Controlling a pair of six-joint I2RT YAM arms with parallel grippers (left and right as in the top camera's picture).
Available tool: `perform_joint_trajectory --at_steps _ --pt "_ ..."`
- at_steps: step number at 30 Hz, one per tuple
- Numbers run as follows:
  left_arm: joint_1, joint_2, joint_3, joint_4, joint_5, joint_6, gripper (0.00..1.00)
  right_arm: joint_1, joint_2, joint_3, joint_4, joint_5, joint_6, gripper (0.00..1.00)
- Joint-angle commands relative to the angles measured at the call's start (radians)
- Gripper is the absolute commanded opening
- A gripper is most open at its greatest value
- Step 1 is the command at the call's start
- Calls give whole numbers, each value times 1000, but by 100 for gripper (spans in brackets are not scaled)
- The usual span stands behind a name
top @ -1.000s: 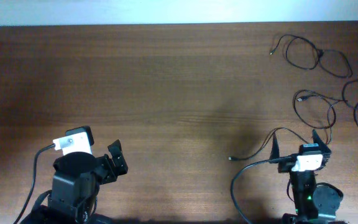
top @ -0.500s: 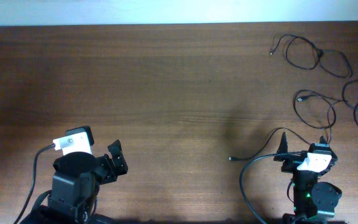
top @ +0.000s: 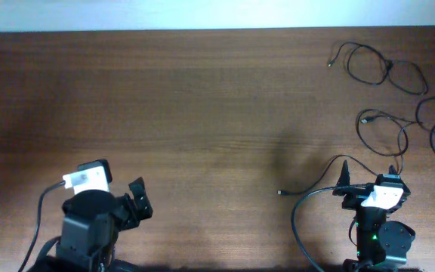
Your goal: Untangle cables
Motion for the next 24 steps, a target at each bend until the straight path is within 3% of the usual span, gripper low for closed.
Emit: perform_joint_trajectory --at_steps 1,4,7,14,18,24 --pt "94 -121 -8 -33 -31 -6 99 -8 -7 -5 -5 16 5 99" --pt "250 -396 -150 -21 -39 -1 99 -8 -7 -5 -5 16 5 99" --pt "312 -566 -293 59 -34 -1 99 -8 -7 -5 -5 16 5 98" --pt "314 -581 -463 424 8 59 99 -8 -7 -5 -5 16 5 98" --pt "314 -581 -652 771 76 59 99 -8 -7 -5 -5 16 5 99" --pt "314 -582 -889 1154 214 233 99 -8 -7 -5 -5 16 5 98"
